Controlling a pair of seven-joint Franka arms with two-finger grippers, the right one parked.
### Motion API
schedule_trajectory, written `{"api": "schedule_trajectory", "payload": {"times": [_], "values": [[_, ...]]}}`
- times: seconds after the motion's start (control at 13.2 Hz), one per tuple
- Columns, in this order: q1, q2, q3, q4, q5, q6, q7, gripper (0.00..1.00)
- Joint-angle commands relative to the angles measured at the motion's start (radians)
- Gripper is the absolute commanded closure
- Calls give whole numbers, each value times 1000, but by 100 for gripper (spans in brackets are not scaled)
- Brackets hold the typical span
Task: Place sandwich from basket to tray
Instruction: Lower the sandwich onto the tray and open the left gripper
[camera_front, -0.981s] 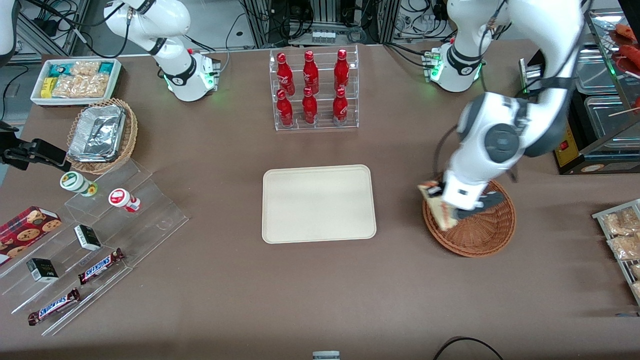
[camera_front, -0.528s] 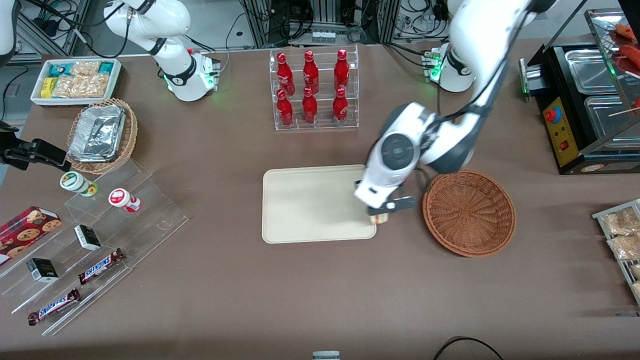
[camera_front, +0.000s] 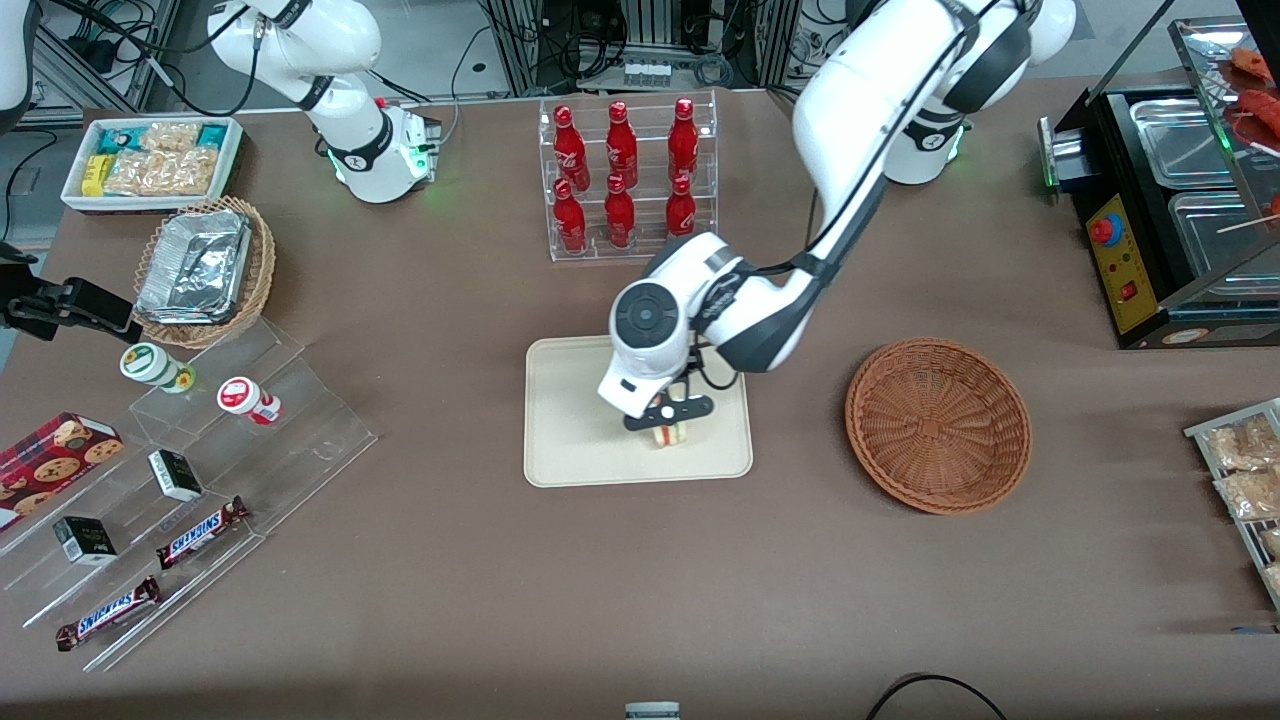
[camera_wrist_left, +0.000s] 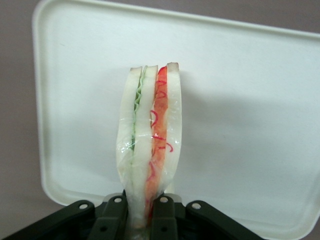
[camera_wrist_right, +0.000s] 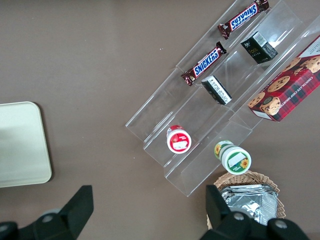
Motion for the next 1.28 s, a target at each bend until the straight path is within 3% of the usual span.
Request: {"api": "schedule_trajectory", "payload": {"times": [0.0,0.38,0.45,0.53,0.98,1.21], "values": [[-44,49,11,68,18,28,-57,100],[-59,83,11,68,46,87,-136,100],[-59,83,12,66,47,88,-136,64],[-59,81,12,68,49,88,-133,1],[-42,-8,16,69,52,24,-104,0],[8,-89,12,54,49,-57,25,0]]}}
